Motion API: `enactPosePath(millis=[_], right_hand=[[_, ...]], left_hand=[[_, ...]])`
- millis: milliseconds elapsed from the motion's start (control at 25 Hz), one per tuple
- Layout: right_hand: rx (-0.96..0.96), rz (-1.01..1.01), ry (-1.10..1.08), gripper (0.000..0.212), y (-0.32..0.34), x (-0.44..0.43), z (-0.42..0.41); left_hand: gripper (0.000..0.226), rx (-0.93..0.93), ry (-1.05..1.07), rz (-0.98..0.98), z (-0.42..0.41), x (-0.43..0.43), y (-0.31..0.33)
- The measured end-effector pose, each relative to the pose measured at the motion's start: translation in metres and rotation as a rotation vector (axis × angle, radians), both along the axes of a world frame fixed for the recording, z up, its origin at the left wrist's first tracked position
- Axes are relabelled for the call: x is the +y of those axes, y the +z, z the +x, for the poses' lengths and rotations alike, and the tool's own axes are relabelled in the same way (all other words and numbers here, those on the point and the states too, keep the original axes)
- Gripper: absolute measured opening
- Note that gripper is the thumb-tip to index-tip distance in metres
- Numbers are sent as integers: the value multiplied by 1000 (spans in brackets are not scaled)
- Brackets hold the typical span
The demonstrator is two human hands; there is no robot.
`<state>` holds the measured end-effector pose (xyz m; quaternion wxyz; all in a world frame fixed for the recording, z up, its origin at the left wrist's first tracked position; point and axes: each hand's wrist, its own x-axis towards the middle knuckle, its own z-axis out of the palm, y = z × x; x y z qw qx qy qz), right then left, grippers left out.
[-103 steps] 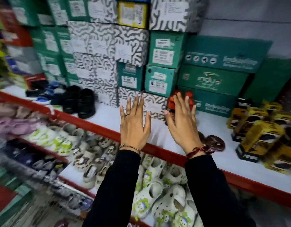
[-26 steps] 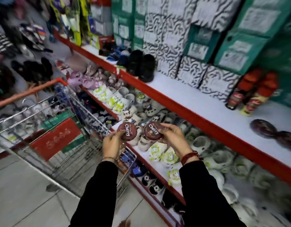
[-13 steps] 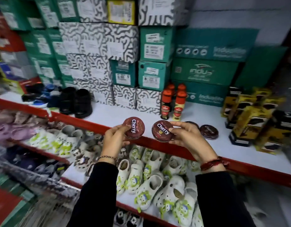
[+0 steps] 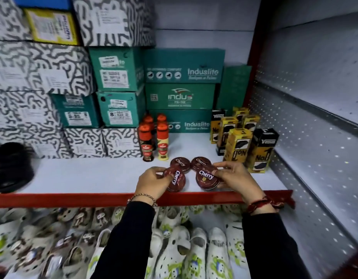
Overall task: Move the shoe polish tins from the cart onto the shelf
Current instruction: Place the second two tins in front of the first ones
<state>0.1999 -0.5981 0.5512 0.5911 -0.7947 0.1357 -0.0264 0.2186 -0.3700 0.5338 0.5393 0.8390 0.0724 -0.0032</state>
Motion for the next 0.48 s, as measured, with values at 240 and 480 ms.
enactPosePath(millis=[240, 480], right_hand=[[71, -230, -24, 24, -9, -4, 8], [74, -313, -14, 34, -10, 4, 4]], left_hand=[[24, 29, -63, 141, 9, -4, 2], [33, 12, -156, 292, 11, -9, -1]])
